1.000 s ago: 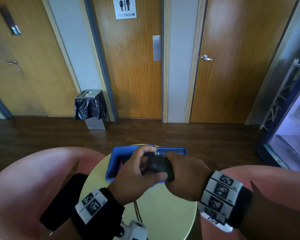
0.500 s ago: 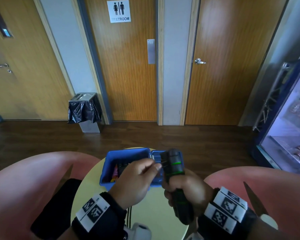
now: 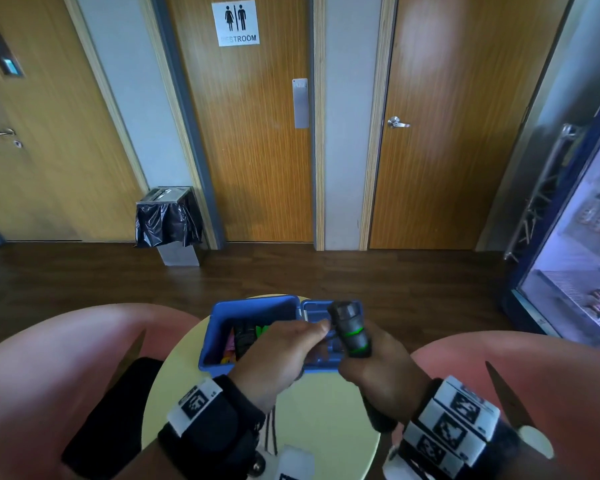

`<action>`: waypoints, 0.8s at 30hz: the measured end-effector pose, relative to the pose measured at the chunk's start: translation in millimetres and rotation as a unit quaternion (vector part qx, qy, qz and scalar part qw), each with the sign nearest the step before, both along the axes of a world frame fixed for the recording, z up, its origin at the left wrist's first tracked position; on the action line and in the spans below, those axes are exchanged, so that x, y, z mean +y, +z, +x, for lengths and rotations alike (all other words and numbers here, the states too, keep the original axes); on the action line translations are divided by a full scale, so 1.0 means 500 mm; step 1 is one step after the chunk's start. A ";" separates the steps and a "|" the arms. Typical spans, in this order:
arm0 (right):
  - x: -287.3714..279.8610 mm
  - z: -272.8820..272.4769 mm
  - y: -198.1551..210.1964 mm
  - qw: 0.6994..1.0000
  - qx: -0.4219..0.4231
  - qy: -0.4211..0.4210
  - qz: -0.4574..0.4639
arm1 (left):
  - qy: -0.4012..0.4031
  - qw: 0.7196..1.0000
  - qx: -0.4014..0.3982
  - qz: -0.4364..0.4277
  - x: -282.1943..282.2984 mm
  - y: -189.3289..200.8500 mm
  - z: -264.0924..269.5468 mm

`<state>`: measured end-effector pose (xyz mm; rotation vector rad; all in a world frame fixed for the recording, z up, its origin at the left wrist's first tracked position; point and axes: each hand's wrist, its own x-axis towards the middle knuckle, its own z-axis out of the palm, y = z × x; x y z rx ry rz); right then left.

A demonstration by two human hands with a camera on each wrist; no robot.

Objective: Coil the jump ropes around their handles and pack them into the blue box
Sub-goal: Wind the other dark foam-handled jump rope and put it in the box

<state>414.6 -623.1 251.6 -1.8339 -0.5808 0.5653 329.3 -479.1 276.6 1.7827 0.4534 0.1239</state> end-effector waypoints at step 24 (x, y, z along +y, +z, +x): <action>-0.035 -0.036 0.071 0.821 0.462 0.191 0.277 | -0.060 0.980 -0.187 -0.006 0.027 -0.002 -0.001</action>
